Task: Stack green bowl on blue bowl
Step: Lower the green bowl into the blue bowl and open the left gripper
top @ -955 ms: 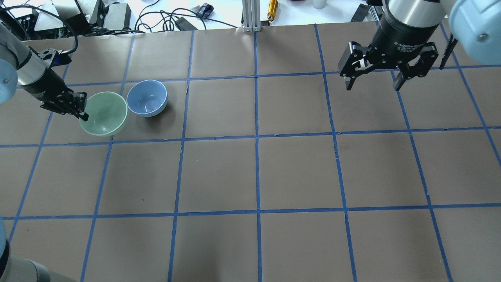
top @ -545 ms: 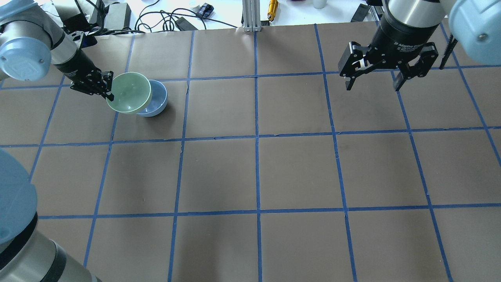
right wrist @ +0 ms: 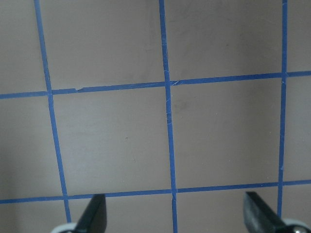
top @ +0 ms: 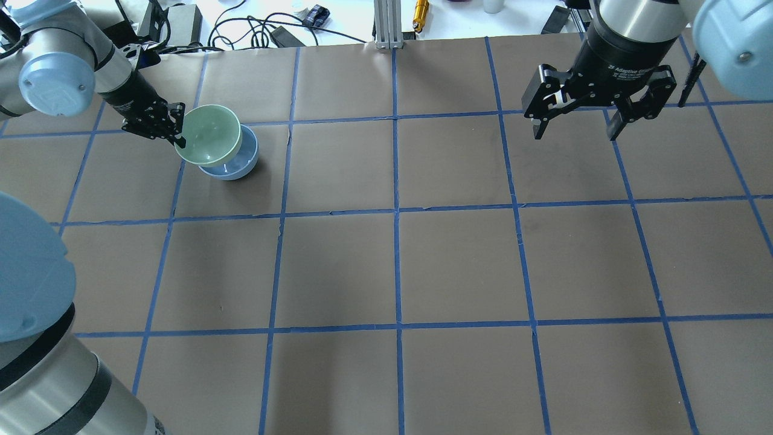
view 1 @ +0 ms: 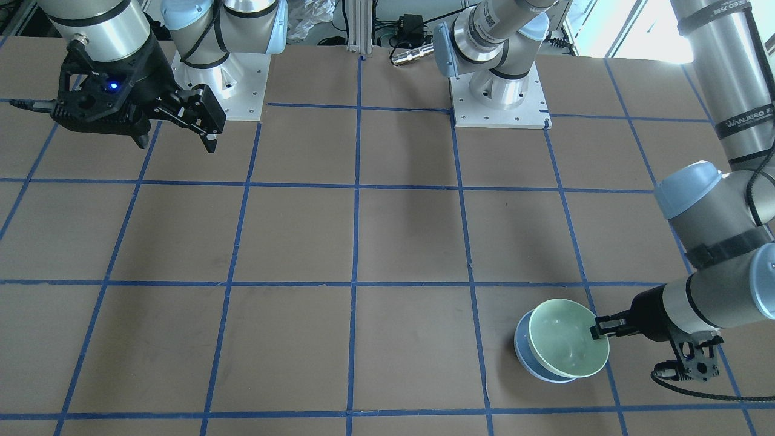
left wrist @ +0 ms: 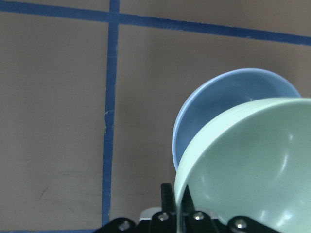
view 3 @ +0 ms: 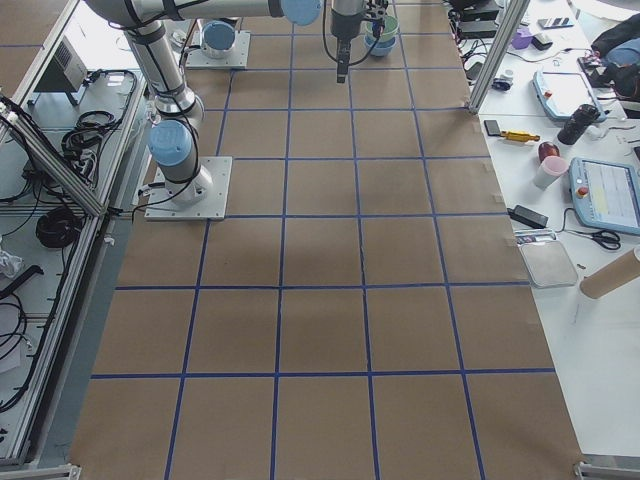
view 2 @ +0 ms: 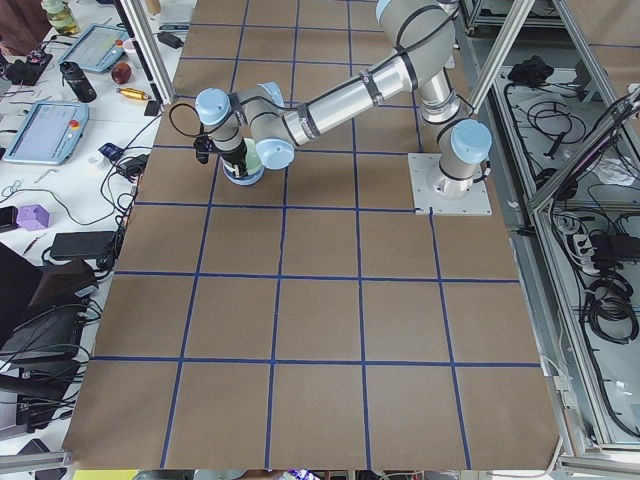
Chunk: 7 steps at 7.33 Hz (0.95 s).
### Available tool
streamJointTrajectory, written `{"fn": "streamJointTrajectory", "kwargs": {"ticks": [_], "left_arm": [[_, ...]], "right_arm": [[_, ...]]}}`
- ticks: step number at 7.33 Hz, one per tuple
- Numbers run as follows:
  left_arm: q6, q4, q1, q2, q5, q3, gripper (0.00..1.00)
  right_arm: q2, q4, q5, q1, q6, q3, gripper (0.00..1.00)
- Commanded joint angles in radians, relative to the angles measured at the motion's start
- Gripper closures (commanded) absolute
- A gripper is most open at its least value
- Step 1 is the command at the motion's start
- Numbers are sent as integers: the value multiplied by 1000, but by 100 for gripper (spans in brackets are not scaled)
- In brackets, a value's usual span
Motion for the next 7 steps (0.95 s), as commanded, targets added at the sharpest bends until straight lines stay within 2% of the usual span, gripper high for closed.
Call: {"fn": "streamJointTrajectory", "kwargs": {"ticks": [1, 2, 3, 4, 6, 7], "left_arm": [[3, 3, -2, -11, -6, 1, 100], [-2, 4, -2, -17, -5, 1, 71], [4, 27, -2, -23, -6, 1, 30], [-3, 36, -2, -22, -6, 1, 16], [-8, 21, -28, 28, 6, 4, 14], [-20, -20, -86, 73, 41, 4, 12]], "right_arm": [[0, -2, 0, 0, 0, 0, 0], [0, 0, 0, 0, -1, 0, 0], [0, 0, 0, 0, 0, 0, 0], [0, -2, 0, 0, 0, 1, 0], [0, 0, 0, 0, 0, 0, 0], [0, 0, 0, 0, 0, 0, 0]]}}
